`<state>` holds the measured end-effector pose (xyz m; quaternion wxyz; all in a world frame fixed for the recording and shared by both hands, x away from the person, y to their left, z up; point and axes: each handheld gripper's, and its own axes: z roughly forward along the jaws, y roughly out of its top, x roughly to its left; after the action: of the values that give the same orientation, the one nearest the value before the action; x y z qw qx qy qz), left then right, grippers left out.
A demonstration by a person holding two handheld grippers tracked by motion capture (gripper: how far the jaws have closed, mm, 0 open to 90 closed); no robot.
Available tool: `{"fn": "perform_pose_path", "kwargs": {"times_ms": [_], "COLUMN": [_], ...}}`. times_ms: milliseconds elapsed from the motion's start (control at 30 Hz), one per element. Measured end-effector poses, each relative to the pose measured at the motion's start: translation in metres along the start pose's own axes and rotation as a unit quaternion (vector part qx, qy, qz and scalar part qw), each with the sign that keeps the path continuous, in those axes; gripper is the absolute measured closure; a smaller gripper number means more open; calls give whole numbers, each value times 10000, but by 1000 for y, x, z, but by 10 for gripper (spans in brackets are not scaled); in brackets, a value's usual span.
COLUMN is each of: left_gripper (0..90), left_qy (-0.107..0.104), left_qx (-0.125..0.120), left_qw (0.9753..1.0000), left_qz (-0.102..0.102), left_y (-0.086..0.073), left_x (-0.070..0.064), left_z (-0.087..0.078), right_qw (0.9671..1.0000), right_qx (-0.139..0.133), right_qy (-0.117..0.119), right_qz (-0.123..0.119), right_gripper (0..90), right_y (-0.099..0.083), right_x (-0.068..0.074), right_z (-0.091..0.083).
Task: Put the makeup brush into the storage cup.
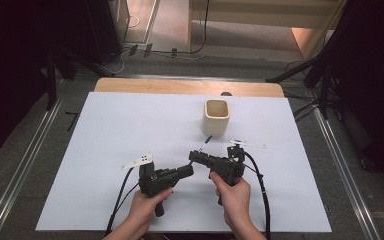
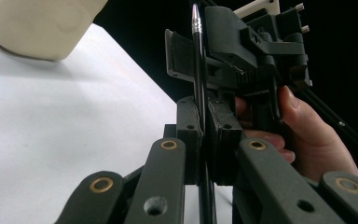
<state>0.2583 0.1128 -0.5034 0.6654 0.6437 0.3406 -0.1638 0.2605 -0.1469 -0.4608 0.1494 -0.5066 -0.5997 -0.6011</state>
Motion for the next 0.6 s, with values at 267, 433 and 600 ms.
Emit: {"fn": "perform_pose_path", "kwargs": {"times_ms": [267,433,600], "left_gripper": [850,849,849], "left_qy": [-57,-113,-163], "left_qx": [1,-10,-28], "left_qw": [10000,9999,9998], "left_qz": [-60,-53,-113], "left_y": [-1,-1,-1], "left_x": [0,-1,-1], "left_z": [1,1,2], "right_qw": [9998,9996,9994], "right_qx": [51,56,64], "right_qy": [93,168,192], "right_qz": [149,228,284], "right_gripper": [757,797,830], "right_y": [1,2,2], "right_x": [0,-2,-3], "right_z": [0,-1,-2]}}
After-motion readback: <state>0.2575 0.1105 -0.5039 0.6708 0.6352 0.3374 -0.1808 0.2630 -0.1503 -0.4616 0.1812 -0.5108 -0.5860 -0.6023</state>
